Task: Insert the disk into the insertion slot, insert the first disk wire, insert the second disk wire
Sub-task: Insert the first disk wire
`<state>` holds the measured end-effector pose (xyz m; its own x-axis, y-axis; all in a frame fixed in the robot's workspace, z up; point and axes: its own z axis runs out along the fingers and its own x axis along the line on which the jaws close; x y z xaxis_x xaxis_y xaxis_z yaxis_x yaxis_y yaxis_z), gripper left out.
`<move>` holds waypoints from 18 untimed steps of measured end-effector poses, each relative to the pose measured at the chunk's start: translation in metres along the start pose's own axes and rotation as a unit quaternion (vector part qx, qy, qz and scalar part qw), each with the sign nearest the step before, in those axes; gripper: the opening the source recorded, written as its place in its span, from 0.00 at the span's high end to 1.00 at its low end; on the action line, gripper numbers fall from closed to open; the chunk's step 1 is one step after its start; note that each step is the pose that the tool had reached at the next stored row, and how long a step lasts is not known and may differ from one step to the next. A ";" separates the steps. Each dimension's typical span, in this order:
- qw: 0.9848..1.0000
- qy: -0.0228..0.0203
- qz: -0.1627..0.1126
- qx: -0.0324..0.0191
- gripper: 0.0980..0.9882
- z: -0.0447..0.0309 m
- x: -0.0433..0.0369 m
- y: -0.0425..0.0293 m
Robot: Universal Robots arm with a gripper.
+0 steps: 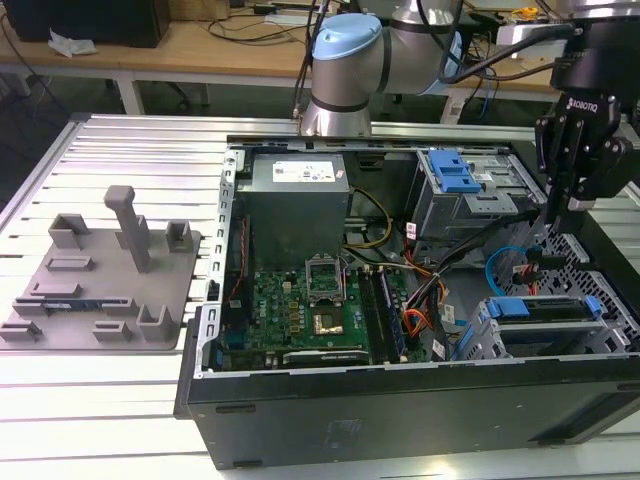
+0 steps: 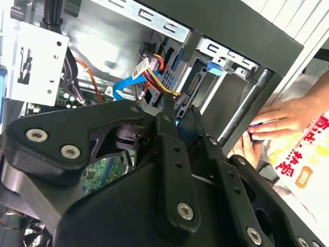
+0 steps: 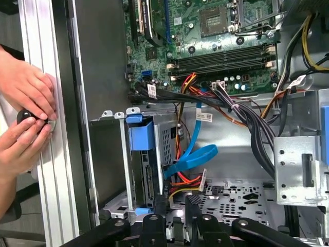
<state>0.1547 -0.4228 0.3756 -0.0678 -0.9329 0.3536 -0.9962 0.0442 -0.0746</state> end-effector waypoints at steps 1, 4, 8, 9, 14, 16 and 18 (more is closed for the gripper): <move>1.000 0.000 0.000 0.001 0.78 0.0011 0.0003 0.0001; 1.000 0.000 0.001 0.003 0.78 0.0064 0.0015 0.0011; 1.000 0.000 0.002 0.005 0.78 0.0117 0.0015 0.0020; 1.000 0.000 0.002 0.005 0.78 0.0128 0.0016 0.0022; 1.000 0.000 0.003 0.009 0.78 0.0186 0.0021 0.0029; 1.000 -0.001 0.004 0.012 0.78 0.0198 0.0020 0.0033; 1.000 -0.001 0.006 0.017 0.78 0.0209 0.0019 0.0042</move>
<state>0.1514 -0.4318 0.3565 -0.0795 -0.9330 0.3511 -0.9930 0.0433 -0.1100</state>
